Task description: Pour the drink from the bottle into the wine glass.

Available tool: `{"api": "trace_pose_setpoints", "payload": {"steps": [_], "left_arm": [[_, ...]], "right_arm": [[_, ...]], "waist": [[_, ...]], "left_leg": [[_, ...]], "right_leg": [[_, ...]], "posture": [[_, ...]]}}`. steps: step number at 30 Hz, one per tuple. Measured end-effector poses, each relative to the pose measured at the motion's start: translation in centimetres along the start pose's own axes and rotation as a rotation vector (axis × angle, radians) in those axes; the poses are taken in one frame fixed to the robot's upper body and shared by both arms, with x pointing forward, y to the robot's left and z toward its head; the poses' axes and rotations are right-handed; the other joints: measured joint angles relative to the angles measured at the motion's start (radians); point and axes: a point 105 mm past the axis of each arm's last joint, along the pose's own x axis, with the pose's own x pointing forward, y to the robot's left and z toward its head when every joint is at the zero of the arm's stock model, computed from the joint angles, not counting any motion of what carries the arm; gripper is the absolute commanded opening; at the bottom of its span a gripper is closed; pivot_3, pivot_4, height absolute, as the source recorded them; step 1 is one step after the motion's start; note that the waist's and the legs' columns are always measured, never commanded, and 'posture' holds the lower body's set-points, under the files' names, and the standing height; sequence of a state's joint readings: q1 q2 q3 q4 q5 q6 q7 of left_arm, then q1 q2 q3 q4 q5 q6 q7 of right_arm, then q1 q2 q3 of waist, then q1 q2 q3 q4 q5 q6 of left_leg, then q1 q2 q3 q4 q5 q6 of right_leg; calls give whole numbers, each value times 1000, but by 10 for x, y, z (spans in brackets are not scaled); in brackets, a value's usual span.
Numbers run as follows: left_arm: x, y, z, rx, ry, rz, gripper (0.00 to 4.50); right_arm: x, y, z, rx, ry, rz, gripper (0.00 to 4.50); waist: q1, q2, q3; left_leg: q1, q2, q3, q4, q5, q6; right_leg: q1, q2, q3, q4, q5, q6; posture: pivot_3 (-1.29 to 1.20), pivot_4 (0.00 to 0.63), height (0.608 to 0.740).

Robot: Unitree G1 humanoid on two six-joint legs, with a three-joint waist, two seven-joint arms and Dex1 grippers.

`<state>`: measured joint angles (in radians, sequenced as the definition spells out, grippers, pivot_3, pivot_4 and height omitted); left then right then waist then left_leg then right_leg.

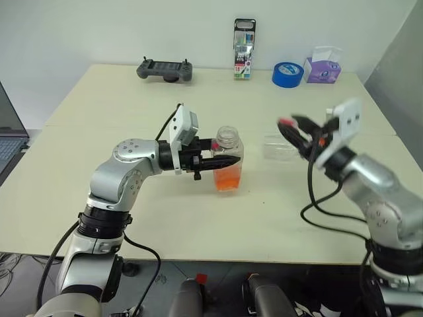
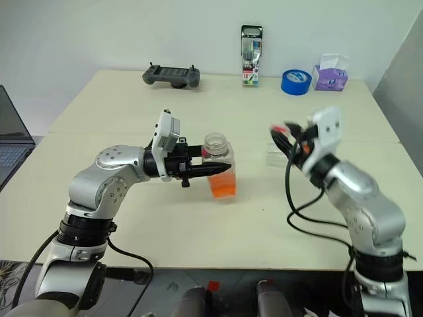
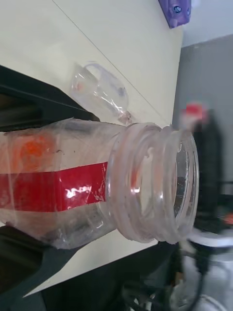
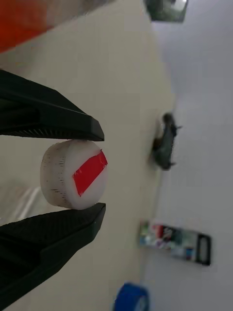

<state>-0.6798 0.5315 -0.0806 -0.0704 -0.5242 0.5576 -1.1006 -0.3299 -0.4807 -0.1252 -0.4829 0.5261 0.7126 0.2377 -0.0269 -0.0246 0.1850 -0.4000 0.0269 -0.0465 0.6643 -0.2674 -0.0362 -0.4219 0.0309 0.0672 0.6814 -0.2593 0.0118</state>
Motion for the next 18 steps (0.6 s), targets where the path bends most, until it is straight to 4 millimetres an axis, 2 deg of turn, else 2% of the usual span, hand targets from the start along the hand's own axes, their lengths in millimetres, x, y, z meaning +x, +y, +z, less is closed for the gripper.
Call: {"api": "trace_pose_setpoints", "payload": {"steps": [2, 4, 8, 11, 18], "left_arm": [[0, 0, 0, -1, 1, 1, 1828], [1, 0, 0, -2, -2, -2, 1828], [3, -1, 0, -4, -6, -9, 1828], [3, -1, 2, 2, -7, -12, 1828], [4, 0, 4, 12, -4, -14, 1828]], "right_arm": [[-11, -7, -29, 0, 72, -84, 1729], [-17, -7, -44, 23, 92, -131, 1729], [-25, 0, -92, 128, 173, -228, 1729], [-23, 2, -110, 188, 206, -268, 1729], [-23, -4, -123, 227, 224, -315, 4051]], "waist": [[-4, 0, 0], [-9, 0, 0], [-11, 1, 0], [-10, 1, 0], [-8, 1, 0]], "left_leg": [[1, 0, 1, 0, 0, 0], [2, 0, 4, 0, 0, 0], [5, 1, 5, 0, 0, 0], [5, 1, 6, 0, 0, 0], [4, 0, 7, 0, 0, 0]], "right_leg": [[0, 0, 1, 0, 0, 0], [0, 2, 2, 1, -1, 2], [0, 5, 3, 2, -1, 2], [1, 6, 3, 2, -1, 1], [0, 5, 3, 0, -1, 1]], "posture": [[0, 150, 740], [0, 150, 740], [0, 150, 740], [0, 150, 740], [0, 150, 740]]}}
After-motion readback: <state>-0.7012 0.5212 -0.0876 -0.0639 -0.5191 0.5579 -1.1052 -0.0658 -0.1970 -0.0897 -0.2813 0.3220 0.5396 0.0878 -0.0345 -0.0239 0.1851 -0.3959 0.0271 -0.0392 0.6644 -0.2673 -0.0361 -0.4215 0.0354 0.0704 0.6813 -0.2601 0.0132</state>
